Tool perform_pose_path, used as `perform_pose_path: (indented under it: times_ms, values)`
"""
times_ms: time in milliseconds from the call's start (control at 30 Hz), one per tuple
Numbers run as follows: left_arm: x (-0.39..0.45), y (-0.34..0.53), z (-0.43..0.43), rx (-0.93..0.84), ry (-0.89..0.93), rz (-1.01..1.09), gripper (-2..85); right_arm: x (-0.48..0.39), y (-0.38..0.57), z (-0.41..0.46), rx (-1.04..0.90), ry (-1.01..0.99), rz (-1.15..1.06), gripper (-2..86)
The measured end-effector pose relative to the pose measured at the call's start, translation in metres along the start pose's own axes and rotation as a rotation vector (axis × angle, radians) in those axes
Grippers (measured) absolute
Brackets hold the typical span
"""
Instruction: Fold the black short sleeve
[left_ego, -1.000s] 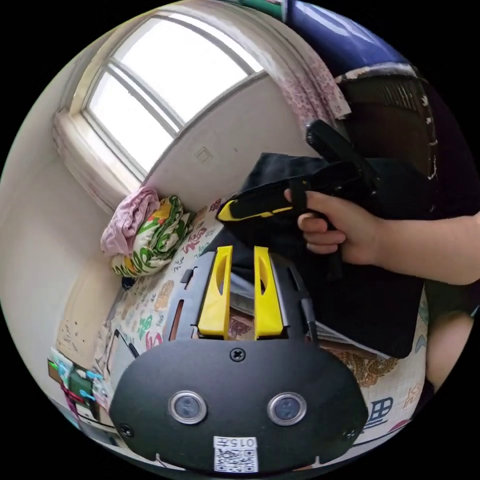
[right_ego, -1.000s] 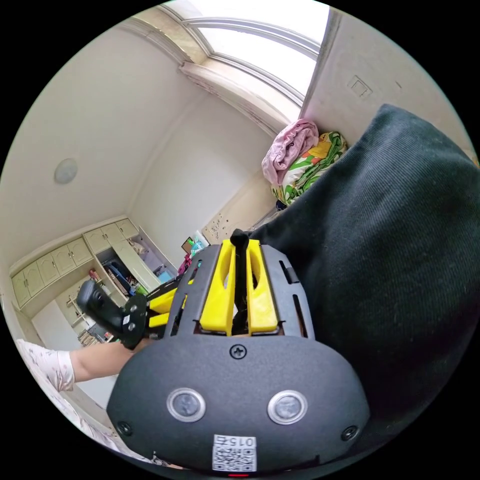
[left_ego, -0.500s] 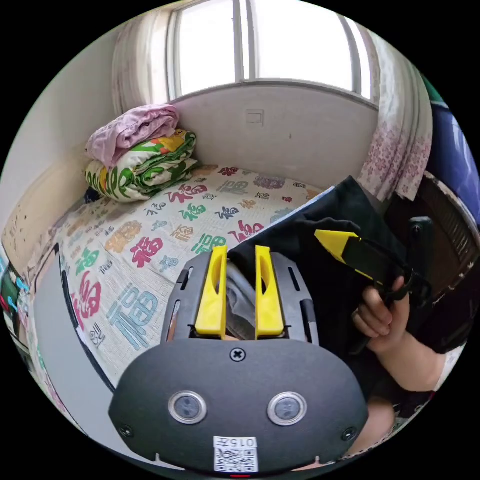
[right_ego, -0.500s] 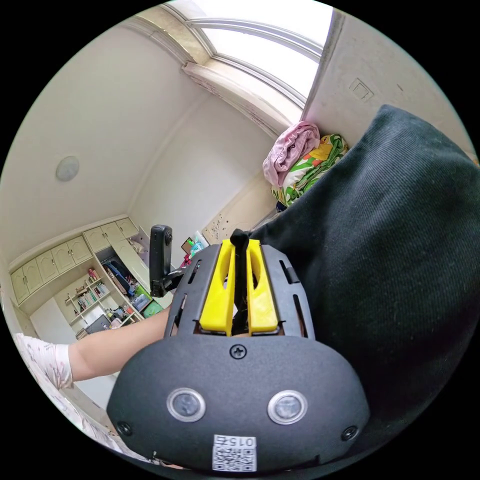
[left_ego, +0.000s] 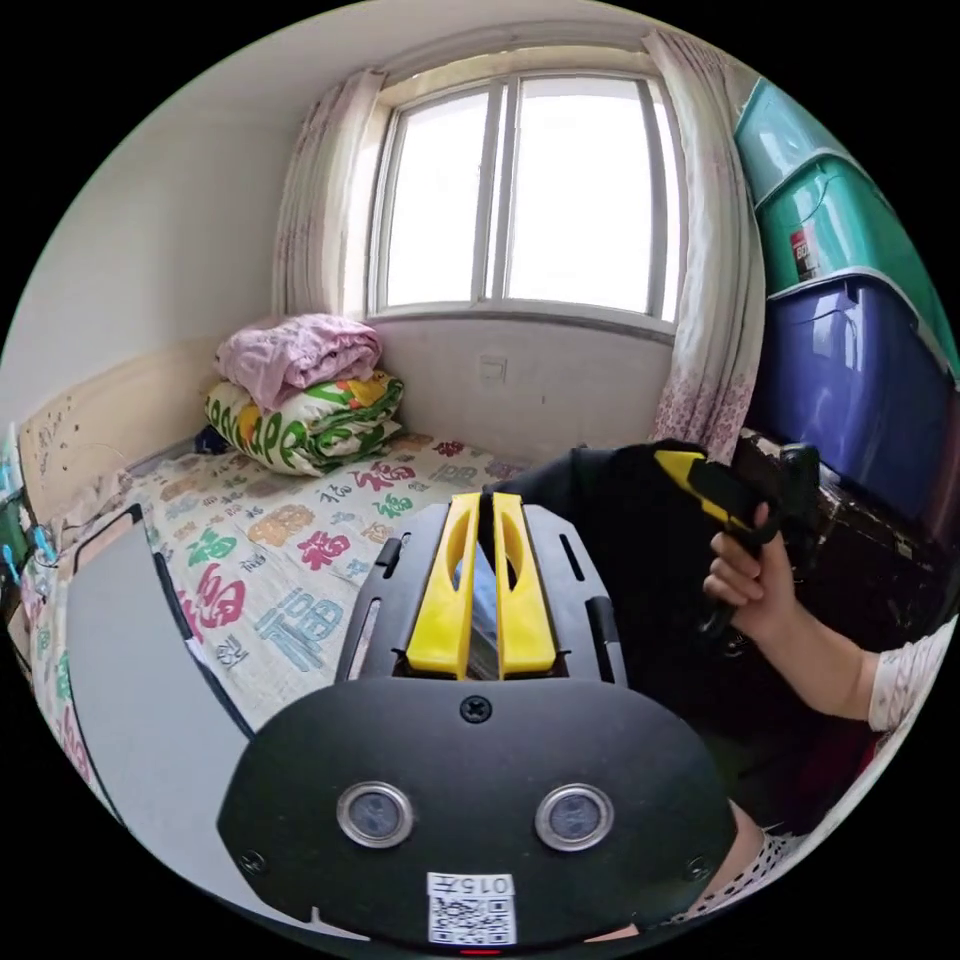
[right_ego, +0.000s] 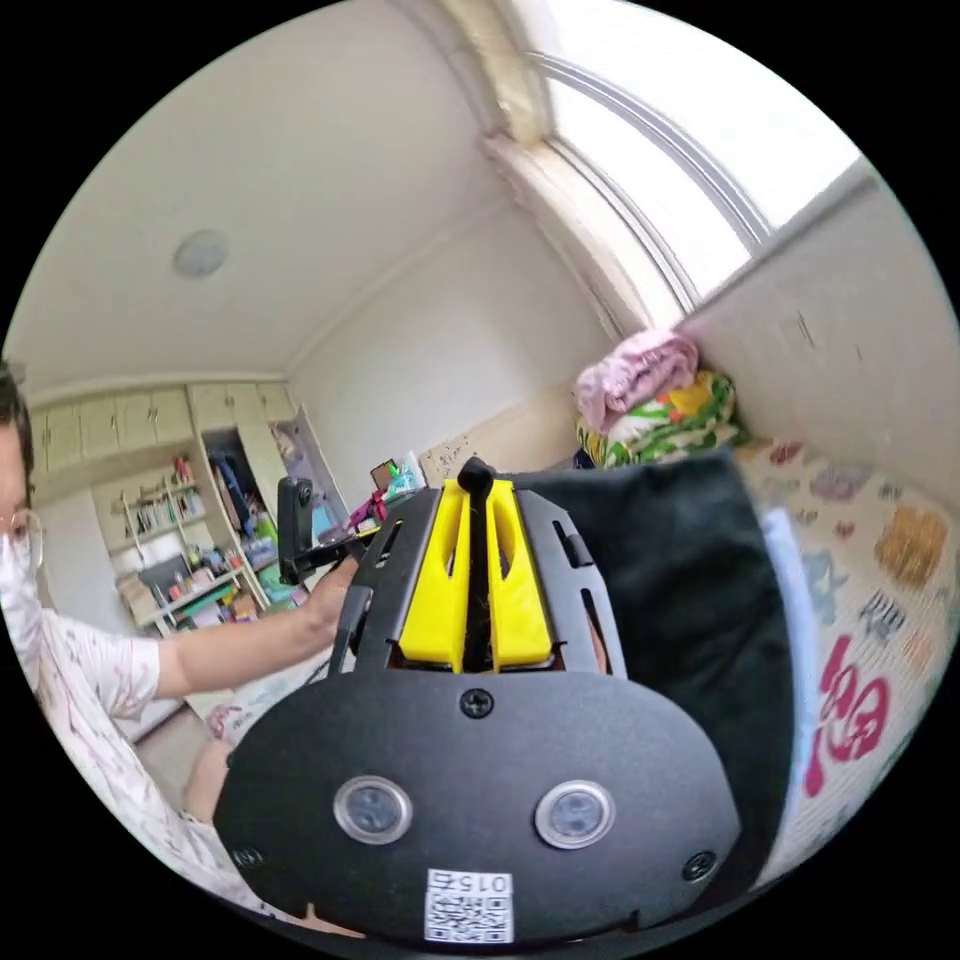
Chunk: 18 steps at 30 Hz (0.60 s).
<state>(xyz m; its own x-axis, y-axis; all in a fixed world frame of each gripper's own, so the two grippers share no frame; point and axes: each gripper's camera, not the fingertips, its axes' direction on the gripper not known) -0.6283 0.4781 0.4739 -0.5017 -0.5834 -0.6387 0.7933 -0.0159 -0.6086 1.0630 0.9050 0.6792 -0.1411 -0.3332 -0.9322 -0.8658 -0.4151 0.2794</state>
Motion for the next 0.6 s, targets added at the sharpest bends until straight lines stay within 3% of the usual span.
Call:
perform_pose_path:
  times_ms: [200,400,600]
  values:
    - [-0.031,0.089,-0.29,0.134,-0.213,0.006,1.3,-0.043,-0.023,-0.058,0.009,0.102,-0.056,0.3]
    - [-0.049,0.261,-0.598,0.25,-0.465,-0.088,1.2,-0.048,0.031,-0.041,-0.067,-0.074,0.048,0.3]
    - [-0.01,0.457,-0.824,0.422,-0.432,-0.192,1.0,-0.071,0.095,-0.03,-0.052,-0.351,0.103,-0.1]
